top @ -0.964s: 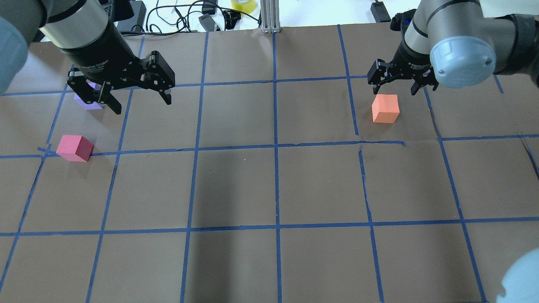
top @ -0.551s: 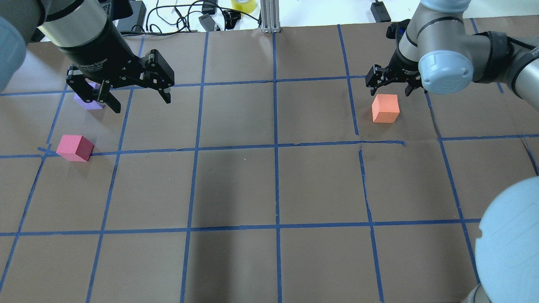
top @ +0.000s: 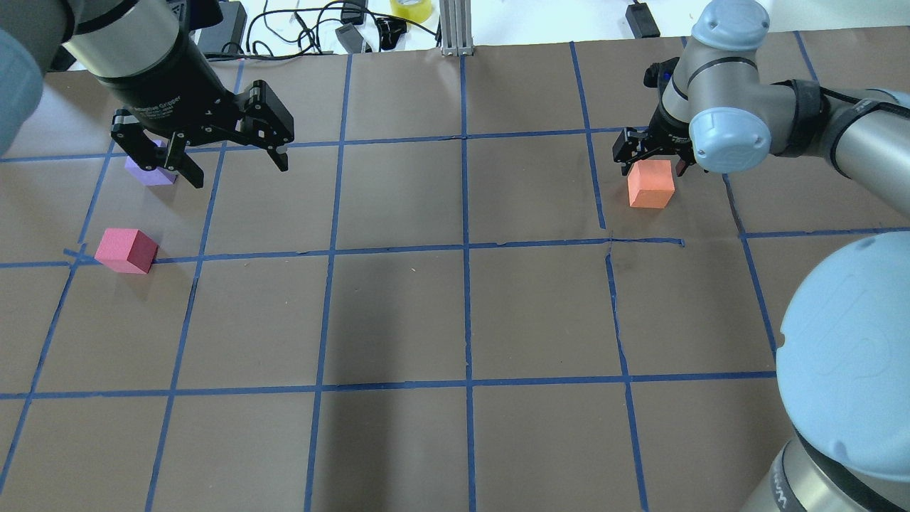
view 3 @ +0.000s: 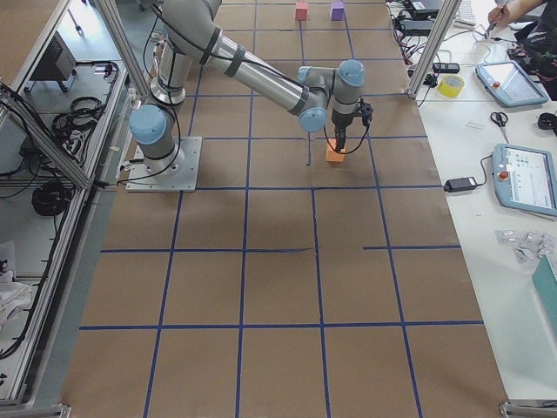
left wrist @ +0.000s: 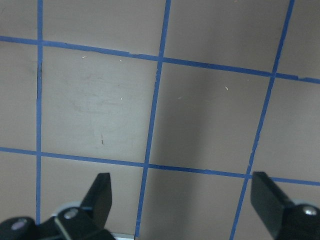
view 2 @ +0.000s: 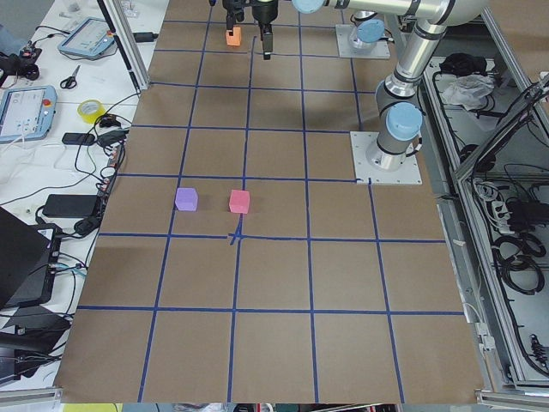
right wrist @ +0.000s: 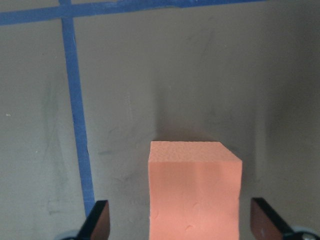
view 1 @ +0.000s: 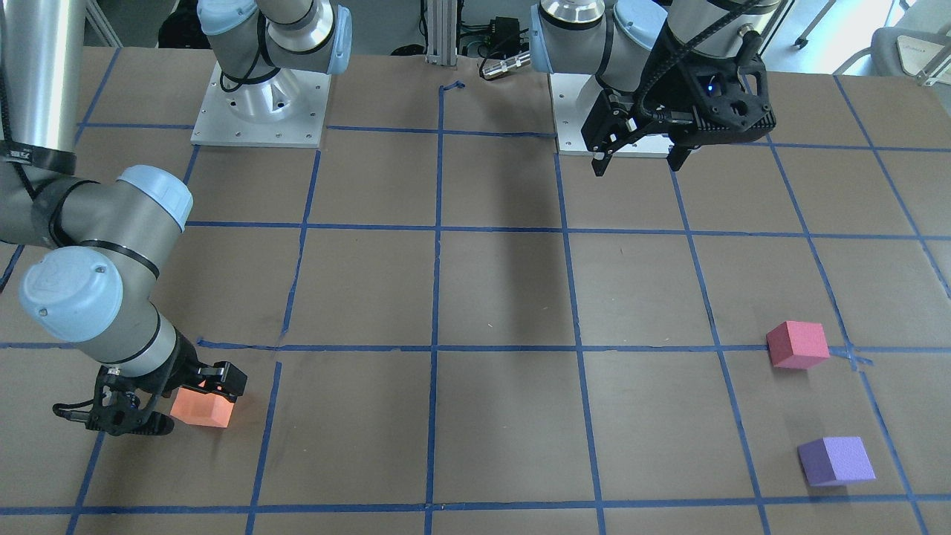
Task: Arrange blocks in a line
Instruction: 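Carry the orange cube with the right gripper toward the table center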
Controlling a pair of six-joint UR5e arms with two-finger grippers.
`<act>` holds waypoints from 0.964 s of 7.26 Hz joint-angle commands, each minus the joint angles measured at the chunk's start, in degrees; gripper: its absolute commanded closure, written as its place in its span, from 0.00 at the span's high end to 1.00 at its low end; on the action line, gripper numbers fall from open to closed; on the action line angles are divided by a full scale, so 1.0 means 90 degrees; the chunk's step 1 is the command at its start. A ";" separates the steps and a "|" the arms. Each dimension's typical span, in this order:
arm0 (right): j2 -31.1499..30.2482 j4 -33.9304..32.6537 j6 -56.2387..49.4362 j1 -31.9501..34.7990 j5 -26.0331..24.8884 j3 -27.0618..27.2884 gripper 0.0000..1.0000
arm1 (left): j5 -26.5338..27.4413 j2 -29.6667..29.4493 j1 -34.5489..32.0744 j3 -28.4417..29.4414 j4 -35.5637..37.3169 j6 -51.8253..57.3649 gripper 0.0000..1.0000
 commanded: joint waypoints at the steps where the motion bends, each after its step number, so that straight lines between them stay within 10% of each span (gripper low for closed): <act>1: 0.0149 0.0000 -0.0267 -0.0008 -0.0028 0.0029 1.00 | -0.0001 -0.0001 -0.0004 0.0004 0.0010 -0.0011 1.00; 3: 0.0218 -0.0116 -0.0278 -0.0008 -0.0018 0.0049 0.90 | -0.0001 -0.0001 -0.0004 -0.0015 0.0029 -0.0011 1.00; 5: 0.0267 -0.0224 -0.0288 -0.0008 -0.0018 0.0049 0.21 | 0.0008 -0.0001 -0.0004 -0.0034 0.0107 -0.0011 1.00; 6: 0.0277 -0.0254 -0.0288 -0.0008 0.0001 0.0039 0.00 | 0.0018 -0.0001 -0.0004 -0.0035 0.0098 -0.0011 1.00; 7: 0.0209 -0.0234 -0.0278 -0.0008 0.0011 -0.0077 0.00 | 0.0028 0.0009 0.0005 -0.0035 0.0098 -0.0011 1.00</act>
